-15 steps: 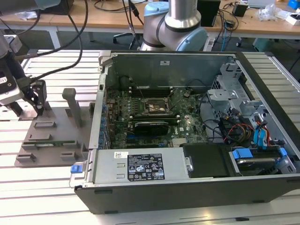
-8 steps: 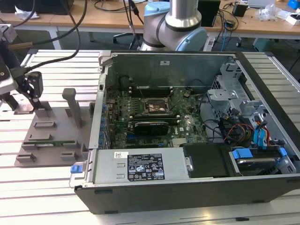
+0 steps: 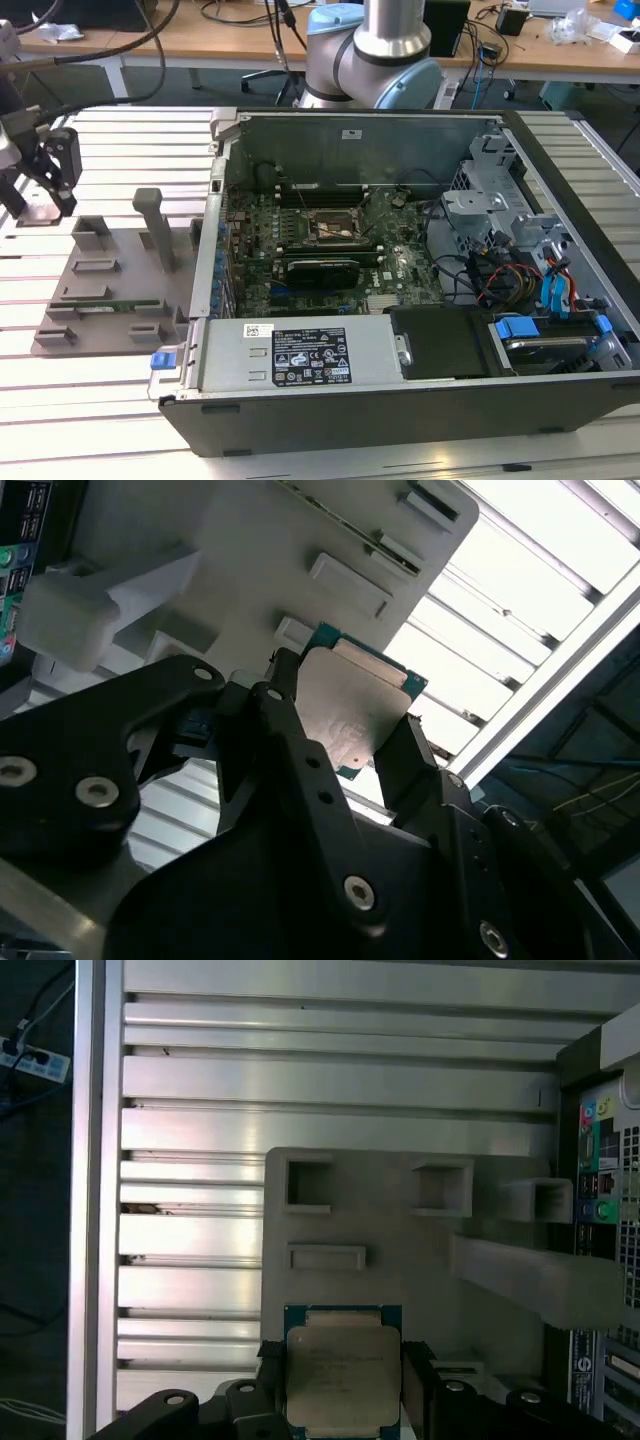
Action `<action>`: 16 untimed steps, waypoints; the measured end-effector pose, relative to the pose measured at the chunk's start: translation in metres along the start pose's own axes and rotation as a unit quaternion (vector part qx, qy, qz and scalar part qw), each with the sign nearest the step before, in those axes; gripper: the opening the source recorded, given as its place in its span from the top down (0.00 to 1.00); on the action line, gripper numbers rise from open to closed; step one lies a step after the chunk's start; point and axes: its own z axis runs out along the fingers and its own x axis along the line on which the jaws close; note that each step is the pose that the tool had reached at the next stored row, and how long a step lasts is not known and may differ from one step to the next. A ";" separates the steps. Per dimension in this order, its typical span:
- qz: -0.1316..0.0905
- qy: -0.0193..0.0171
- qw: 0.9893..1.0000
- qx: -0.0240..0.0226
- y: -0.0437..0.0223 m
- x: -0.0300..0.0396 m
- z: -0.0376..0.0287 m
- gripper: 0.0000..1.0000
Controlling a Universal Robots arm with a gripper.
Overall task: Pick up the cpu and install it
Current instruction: 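Pick up the cpu and move it towards the insertion slot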
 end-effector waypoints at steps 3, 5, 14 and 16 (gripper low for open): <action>0.000 0.000 1.000 0.000 -0.0001 -0.0004 -0.0139 0.45; 0.000 0.000 1.000 0.000 -0.0003 -0.0007 -0.0290 0.45; 0.000 0.000 1.000 0.000 -0.0006 -0.0016 -0.0623 0.45; 0.000 0.000 1.000 0.000 -0.0006 -0.0017 -0.0624 0.45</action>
